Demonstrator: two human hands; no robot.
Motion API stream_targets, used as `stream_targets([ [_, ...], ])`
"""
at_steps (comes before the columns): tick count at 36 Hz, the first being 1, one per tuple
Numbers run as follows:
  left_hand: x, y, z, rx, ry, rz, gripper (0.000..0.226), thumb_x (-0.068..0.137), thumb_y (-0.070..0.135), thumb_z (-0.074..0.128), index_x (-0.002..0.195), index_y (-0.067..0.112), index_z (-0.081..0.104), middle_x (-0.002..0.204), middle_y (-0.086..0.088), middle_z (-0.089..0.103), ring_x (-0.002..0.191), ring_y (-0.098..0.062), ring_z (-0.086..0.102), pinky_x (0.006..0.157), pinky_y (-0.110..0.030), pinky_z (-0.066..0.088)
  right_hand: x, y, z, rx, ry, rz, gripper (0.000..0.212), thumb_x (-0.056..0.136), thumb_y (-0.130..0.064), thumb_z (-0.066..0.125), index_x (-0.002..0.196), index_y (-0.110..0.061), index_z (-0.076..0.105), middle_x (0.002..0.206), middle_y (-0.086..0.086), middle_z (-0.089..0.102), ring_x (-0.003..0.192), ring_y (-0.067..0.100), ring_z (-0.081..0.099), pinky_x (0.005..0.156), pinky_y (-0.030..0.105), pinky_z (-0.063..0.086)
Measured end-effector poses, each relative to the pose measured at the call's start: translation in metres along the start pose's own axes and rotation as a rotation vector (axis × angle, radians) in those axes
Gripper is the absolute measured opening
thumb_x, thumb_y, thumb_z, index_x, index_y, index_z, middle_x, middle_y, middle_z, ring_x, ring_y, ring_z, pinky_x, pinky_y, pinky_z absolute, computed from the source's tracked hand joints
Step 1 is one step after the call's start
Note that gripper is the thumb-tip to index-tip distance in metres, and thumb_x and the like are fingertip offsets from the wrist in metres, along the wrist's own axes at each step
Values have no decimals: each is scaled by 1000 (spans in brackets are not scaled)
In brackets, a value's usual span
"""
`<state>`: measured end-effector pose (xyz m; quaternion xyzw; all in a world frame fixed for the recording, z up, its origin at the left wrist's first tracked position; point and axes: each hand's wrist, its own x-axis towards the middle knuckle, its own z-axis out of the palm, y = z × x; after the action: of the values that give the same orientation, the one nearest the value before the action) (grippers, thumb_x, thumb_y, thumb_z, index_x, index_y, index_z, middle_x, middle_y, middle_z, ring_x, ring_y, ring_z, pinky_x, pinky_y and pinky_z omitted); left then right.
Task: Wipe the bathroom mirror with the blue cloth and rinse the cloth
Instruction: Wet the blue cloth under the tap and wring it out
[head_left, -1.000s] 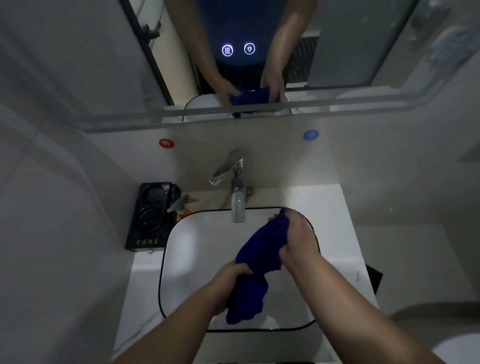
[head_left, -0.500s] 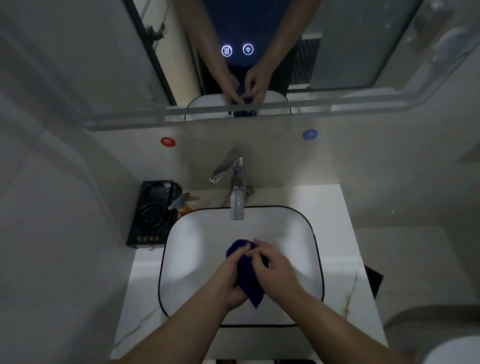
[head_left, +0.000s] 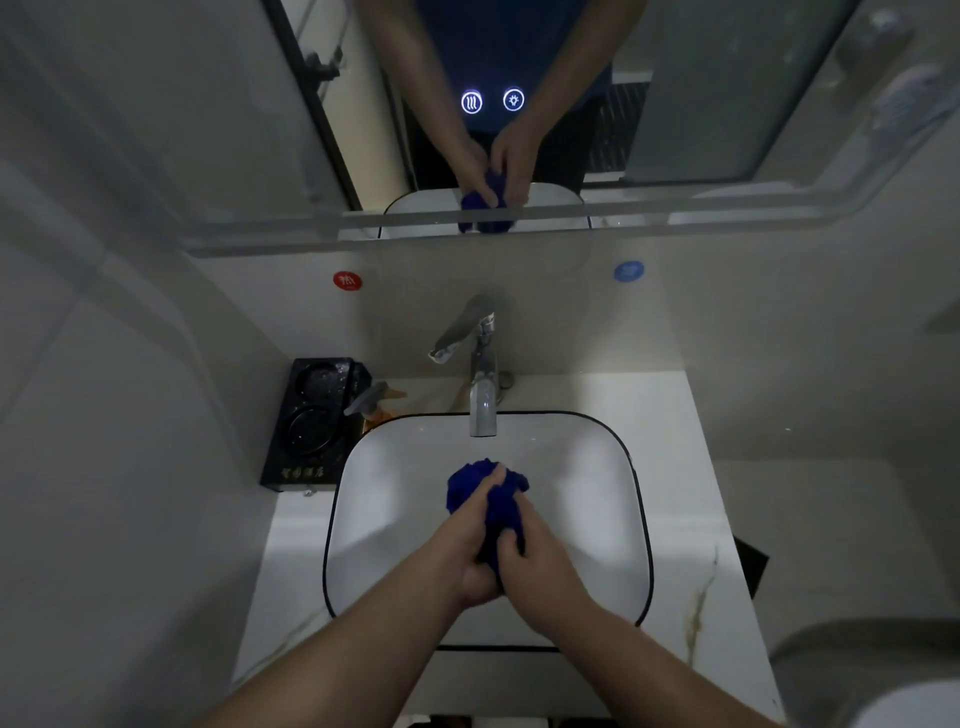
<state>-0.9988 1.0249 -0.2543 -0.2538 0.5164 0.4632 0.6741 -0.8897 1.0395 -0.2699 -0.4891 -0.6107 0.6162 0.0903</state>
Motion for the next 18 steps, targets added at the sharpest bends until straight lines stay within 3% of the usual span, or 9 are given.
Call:
stream_targets([
  [2,2,1,-6,-19,-6,8,57,82,41,91,121,2,77,112,-25,79,105,-40,74,84,-52,62,2,-5,-5,-80,-76,-21,55,98,-23,44,149,-42,50,135,-11,65,123,3,62,113,34,50],
  [4,5,1,-10,-24,-33,12,52,86,36,88,126,5,77,115,-24,79,104,-39,75,79,-50,63,7,-5,-10,-198,-78,-32,45,95,-28,45,137,-36,58,126,-7,66,116,10,64,109,41,53],
  [7,8,1,-12,-17,-79,7,46,92,27,82,132,5,75,123,-24,76,111,-40,75,86,-52,62,13,-4,-20,-533,67,-180,32,99,-36,43,122,-29,64,118,-6,64,113,19,56,106,44,49],
  [10,8,8,-14,-12,-29,6,43,92,21,82,129,2,73,113,-24,79,90,-37,77,70,-43,63,10,-5,-33,-393,59,-163,33,108,-28,43,136,-29,58,135,-11,61,127,10,54,112,35,42],
  [12,10,13,-21,44,16,5,47,88,21,85,129,4,71,104,-21,79,73,-32,73,57,-35,59,8,-1,-42,-368,10,-117,58,104,-18,46,160,-31,38,159,-13,46,145,5,43,122,33,38],
  [14,14,17,-29,135,46,-11,51,85,20,87,131,5,70,102,-18,77,70,-28,69,57,-33,57,11,7,-48,-580,-8,-183,85,96,-12,52,169,-35,16,173,-8,27,157,11,32,128,35,34],
  [16,13,18,-36,241,31,-54,47,89,21,83,130,4,70,97,-16,74,68,-25,67,56,-31,54,18,13,-46,-777,-48,-300,99,95,-23,62,169,-41,-1,178,-4,13,161,19,25,129,38,32],
  [18,8,19,-39,362,-14,-99,31,92,20,77,117,4,69,88,-12,71,64,-21,64,54,-28,50,27,14,-43,-920,-103,-387,110,92,-38,71,167,-43,-10,179,0,6,161,24,24,128,41,32],
])
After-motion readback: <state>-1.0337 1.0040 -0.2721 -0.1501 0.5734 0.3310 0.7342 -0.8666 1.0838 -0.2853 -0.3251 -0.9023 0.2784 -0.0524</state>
